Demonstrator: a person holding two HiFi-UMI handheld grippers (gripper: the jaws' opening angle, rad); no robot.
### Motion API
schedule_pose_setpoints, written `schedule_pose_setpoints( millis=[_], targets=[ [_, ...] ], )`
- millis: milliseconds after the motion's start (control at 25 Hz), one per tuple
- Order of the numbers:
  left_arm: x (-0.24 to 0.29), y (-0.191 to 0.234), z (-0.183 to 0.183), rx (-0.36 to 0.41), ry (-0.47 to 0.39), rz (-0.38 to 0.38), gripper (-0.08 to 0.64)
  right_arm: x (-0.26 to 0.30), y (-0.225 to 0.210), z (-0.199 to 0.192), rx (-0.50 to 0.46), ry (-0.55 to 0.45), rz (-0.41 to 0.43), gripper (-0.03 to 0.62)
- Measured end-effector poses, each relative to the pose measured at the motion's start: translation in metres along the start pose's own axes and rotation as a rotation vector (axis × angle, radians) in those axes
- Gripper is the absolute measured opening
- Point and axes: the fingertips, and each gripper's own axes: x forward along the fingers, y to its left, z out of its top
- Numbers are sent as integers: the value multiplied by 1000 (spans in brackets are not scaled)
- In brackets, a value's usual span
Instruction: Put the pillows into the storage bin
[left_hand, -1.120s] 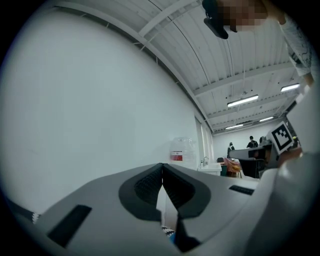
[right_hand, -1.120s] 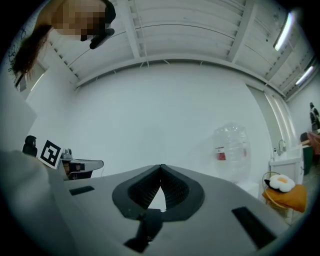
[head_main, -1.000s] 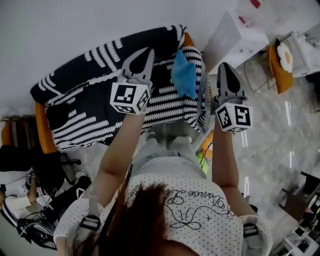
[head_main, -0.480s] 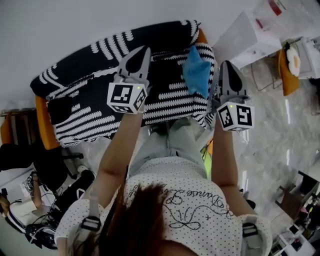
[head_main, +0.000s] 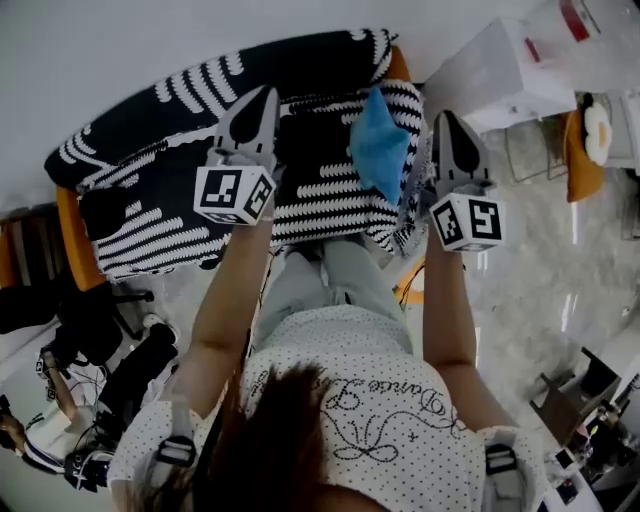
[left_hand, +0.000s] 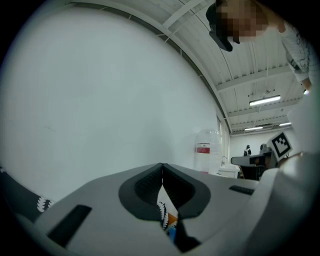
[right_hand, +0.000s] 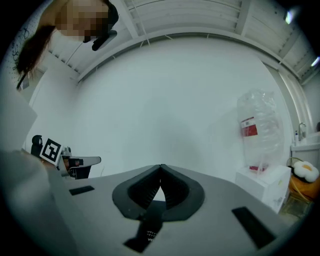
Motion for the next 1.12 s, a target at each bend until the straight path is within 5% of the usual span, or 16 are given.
schedule_pose_setpoints(
  millis=[320, 520, 880, 1120],
  targets=[
    [54, 3, -49, -39, 49, 80, 5, 44, -61, -104, 84, 173, 57, 36],
    [62, 2, -87, -41, 126, 96, 5, 58, -68, -184, 144, 315, 90, 110],
    [52, -12, -138, -95, 238, 71, 5, 66, -76, -324, 223, 499, 23, 260],
    [56, -72, -113, -73, 243, 65, 5, 26, -110, -336, 191, 557, 26, 282]
  ],
)
